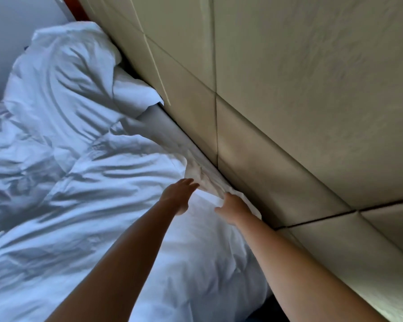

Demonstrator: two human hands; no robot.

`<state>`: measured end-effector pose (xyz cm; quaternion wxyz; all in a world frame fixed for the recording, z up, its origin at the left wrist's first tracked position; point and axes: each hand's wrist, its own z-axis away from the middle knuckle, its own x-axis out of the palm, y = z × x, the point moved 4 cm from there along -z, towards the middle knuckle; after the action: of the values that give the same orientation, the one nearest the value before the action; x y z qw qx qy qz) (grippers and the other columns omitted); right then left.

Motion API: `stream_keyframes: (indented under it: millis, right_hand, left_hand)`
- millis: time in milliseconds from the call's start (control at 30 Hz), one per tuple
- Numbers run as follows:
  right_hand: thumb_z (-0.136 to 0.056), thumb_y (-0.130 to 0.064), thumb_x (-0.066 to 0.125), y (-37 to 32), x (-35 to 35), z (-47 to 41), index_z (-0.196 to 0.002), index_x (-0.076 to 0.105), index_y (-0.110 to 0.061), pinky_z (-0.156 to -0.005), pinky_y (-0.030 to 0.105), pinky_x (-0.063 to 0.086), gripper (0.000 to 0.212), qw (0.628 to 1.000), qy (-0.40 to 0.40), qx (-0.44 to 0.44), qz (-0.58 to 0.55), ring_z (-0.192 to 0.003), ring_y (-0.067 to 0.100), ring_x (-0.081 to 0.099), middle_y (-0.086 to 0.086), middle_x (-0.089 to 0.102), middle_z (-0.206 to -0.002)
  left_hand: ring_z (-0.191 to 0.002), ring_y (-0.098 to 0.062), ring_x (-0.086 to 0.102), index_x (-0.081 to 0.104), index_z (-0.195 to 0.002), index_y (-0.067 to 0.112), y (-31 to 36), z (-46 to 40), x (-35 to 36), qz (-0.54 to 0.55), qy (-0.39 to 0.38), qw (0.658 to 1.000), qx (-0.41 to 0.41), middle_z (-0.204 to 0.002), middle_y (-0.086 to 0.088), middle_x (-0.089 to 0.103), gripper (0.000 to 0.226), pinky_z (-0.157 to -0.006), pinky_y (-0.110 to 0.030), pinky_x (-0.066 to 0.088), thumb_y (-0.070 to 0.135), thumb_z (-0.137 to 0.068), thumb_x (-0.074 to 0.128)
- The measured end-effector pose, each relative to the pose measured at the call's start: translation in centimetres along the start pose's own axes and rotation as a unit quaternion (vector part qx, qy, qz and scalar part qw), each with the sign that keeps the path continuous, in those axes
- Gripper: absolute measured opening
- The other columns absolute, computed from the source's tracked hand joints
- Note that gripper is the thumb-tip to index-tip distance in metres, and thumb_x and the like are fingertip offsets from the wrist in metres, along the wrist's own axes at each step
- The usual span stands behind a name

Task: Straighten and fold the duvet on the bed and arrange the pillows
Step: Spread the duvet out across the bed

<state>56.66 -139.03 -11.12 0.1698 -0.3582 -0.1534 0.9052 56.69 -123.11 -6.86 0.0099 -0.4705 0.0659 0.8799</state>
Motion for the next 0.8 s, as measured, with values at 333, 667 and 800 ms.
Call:
stream_keyframes:
  millis: [333,667,800]
  right_hand:
    - [-0.07,-0.076,0.058,-4.1,0.7,-5.4,-0.151,0.02,-0.013,-0.106,0.034,0.033,0.109,0.976,-0.101,0.108,-0.159,-0.137,0.027,0.035,0.006,0.031,-0.153]
    - [-0.065,-0.077,0.062,-10.9,1.8,-11.4,-0.148,0.032,-0.02,-0.105,0.035,0.031,0.105,0.913,-0.185,0.138,-0.336,-0.135,0.022,0.038,0.0,0.038,-0.149]
    - [-0.03,-0.087,0.069,-12.4,2.8,-15.7,-0.145,0.037,-0.023,-0.107,0.042,0.036,0.135,0.907,-0.135,0.136,-0.376,-0.13,0.024,0.044,0.001,0.044,-0.145]
  left_hand:
    - [-0.144,-0.017,0.018,0.021,-0.15,0.025,-7.9,-4.5,-1.6,0.047,0.048,0.995,-0.077,-0.159,0.003,0.014,0.075,-0.109,-0.036,0.034,-0.009,-0.085,0.04]
    - [-0.111,-0.031,0.056,0.003,-0.152,0.029,-15.0,-9.7,-0.9,0.181,0.055,0.965,-0.18,-0.127,-0.015,0.056,0.074,-0.089,-0.037,0.046,0.002,-0.092,0.037]
    - [-0.111,-0.031,0.057,0.007,-0.152,0.028,-17.4,-10.7,-1.1,0.154,0.071,0.959,-0.227,-0.122,-0.014,0.058,0.071,-0.086,-0.038,0.045,0.011,-0.093,0.044]
